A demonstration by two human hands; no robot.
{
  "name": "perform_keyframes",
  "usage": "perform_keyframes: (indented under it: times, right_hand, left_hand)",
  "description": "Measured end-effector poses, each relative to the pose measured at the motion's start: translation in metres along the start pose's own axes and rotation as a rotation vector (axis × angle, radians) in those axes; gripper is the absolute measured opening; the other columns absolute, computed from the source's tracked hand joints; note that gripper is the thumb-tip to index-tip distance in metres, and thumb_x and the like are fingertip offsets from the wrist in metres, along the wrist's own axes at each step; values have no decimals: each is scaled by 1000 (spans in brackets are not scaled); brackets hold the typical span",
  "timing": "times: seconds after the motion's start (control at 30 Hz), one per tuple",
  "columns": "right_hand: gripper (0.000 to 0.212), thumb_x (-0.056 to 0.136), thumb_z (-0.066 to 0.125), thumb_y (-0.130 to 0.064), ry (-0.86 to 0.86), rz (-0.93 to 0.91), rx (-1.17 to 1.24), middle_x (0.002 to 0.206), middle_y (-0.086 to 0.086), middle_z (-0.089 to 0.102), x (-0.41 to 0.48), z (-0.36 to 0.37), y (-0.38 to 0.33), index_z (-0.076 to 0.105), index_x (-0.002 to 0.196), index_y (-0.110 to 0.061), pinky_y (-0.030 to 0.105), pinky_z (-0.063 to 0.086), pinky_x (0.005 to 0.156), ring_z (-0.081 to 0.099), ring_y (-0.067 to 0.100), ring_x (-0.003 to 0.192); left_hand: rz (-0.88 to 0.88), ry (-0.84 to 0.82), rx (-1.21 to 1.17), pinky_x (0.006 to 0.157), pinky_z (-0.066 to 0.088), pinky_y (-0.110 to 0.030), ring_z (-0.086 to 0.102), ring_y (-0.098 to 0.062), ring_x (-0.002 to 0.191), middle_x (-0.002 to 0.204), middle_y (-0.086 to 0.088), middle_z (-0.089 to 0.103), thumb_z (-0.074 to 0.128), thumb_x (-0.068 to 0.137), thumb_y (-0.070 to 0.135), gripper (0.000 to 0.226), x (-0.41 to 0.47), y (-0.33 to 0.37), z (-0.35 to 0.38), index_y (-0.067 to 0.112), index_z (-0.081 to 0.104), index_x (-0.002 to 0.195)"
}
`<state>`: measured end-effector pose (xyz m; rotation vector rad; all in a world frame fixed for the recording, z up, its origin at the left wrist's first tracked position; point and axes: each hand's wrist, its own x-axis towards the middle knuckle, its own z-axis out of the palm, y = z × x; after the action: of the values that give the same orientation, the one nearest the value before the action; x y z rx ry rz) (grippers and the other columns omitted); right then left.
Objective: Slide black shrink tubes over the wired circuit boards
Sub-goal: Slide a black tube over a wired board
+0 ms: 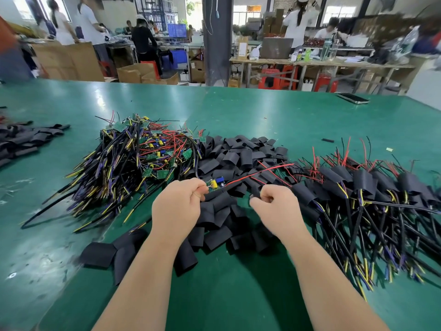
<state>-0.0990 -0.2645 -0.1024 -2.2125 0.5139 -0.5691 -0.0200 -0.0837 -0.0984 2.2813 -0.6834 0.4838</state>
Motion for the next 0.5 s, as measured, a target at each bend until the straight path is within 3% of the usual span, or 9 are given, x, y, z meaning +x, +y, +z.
perform_keyframes:
  times: [0.1,0.2,0.3,0.4,0.5]
  right_hand:
    - [47,79,70,-10,-30,194,538,50,-2,30,4,-11,0,33,50,-19,26,26,53,28,18,50]
    - [23,79,73,-14,7,335,952,60,0,49,8,-24,1,59,62,-10,25,37,54,44,12,51]
    - [22,77,70,-15,106,284,1339,71,5,60,13,-33,6,50,71,-18,23,47,69,60,10,65]
    - [21,77,68,-21,164,319,1601,73,-6,64,14,-41,8,50,86,-16,24,56,76,65,5,71]
    - [37,66,71,-19,213,361,1738,82,0,69,14,-45,5,57,99,-9,23,57,70,71,8,78]
  left_hand:
    - [23,14,-18,58,39,-26,53,-14,75,67,15,63,56,95,15,19,0,-1,-1,25,68,83]
    - [40,21,-48,63,37,-25,53,-14,75,66,17,61,56,95,13,19,0,-2,-1,24,69,85]
    - [64,26,-87,64,41,-28,54,-16,75,67,16,63,55,95,13,20,1,-1,-2,23,69,84]
    - [84,36,-120,63,45,-31,55,-17,75,68,15,64,49,92,21,22,0,0,-4,22,69,84]
    - [93,40,-133,62,46,-33,55,-17,75,68,15,63,47,91,24,23,0,-1,-3,21,70,84]
